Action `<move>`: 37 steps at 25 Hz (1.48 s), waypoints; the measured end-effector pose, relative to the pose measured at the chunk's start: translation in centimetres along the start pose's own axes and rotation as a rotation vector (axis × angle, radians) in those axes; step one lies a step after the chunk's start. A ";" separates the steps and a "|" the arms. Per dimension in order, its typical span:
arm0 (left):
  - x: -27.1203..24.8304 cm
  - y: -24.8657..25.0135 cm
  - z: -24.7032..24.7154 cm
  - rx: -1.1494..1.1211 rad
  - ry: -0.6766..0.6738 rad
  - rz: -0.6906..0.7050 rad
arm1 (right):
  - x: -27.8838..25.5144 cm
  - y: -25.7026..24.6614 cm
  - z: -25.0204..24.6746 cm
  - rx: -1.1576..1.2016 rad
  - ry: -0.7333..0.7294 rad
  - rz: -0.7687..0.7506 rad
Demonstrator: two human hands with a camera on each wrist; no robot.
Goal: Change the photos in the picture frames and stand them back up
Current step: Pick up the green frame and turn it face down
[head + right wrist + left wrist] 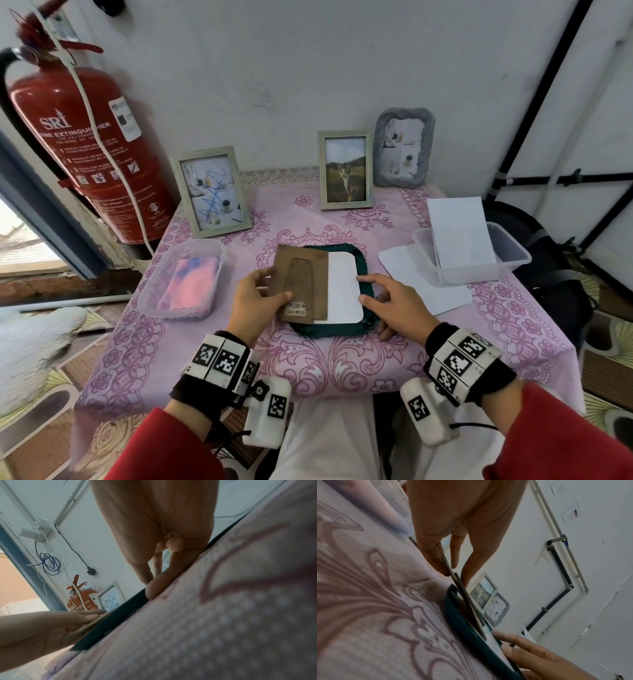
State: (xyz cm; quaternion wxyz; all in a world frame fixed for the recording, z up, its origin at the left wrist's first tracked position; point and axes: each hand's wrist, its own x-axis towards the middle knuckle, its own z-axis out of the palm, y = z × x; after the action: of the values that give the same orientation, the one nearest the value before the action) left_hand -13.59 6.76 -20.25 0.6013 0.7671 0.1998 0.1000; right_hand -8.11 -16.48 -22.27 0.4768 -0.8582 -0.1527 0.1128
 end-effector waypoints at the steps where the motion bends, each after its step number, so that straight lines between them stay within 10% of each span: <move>1: 0.2 -0.2 -0.2 0.030 0.030 -0.009 | 0.0 0.0 0.0 -0.001 0.000 -0.001; 16: 1.1 0.2 0.2 0.660 -0.288 0.198 | 0.1 0.2 0.0 -0.014 0.014 -0.009; 37: 0.7 1.1 -1.4 0.691 -0.032 0.177 | 0.1 0.1 0.0 -0.025 0.017 -0.014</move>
State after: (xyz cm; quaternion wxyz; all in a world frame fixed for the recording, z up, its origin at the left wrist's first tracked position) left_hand -13.36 8.11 -18.91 0.2982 0.9411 0.1453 0.0661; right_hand -8.01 -16.52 -22.38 0.4683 -0.8639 -0.1558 0.1003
